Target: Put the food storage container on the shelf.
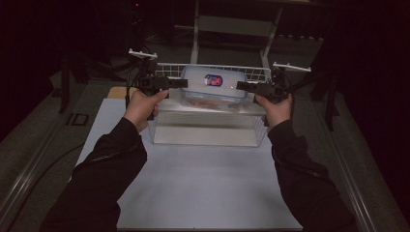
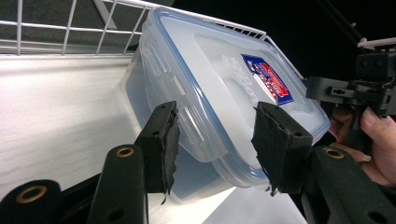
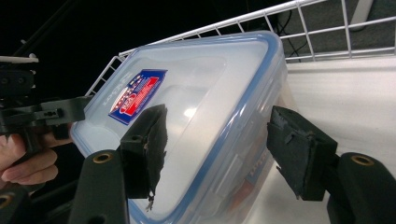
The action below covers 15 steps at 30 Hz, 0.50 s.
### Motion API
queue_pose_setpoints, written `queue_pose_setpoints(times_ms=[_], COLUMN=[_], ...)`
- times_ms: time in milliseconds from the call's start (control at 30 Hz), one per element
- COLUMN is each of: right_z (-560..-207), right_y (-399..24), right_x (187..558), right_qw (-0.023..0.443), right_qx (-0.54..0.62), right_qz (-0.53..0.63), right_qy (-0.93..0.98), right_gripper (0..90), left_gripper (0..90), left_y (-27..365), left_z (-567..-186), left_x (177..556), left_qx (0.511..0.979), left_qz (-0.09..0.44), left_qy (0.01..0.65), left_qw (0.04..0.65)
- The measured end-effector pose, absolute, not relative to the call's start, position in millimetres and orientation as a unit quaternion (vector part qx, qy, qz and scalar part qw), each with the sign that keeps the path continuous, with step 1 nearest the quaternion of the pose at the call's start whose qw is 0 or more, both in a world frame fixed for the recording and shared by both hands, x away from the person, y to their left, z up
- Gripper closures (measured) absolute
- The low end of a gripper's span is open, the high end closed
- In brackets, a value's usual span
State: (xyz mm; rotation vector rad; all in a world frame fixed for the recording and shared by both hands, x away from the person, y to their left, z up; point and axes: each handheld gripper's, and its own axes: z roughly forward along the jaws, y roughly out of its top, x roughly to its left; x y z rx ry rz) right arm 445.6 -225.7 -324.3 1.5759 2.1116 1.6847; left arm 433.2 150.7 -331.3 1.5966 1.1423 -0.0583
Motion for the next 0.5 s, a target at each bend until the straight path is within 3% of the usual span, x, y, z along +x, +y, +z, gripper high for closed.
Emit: queue_pose_setpoints(times_ms=[67, 233, 367, 500], right_z=[-321.9, -308.0, -298.2, -296.8], right_y=[-224.7, -228.1, -226.8, -219.3], right_x=[443.5, 429.6, 409.1, 390.0], right_qw=[0.022, 0.071, 0.097, 0.086], right_qx=[0.500, 0.476, 0.444, 0.408], right_qz=[0.533, 0.528, 0.534, 0.540], right_qy=[0.683, 0.699, 0.713, 0.731], right_gripper=[36.6, 35.6, 39.8, 47.6], left_gripper=[49.7, 37.1, 26.5, 16.7], left_y=[151.7, 156.2, 157.1, 150.7], left_z=[-330.6, -327.1, -327.8, -332.2], left_x=[429.6, 413.6, 395.0, 373.1], left_qx=[0.680, 0.685, 0.693, 0.705], left_qz=[-0.011, 0.028, 0.046, 0.072], left_qy=[0.480, 0.462, 0.429, 0.394], left_qw=[0.555, 0.562, 0.578, 0.585])
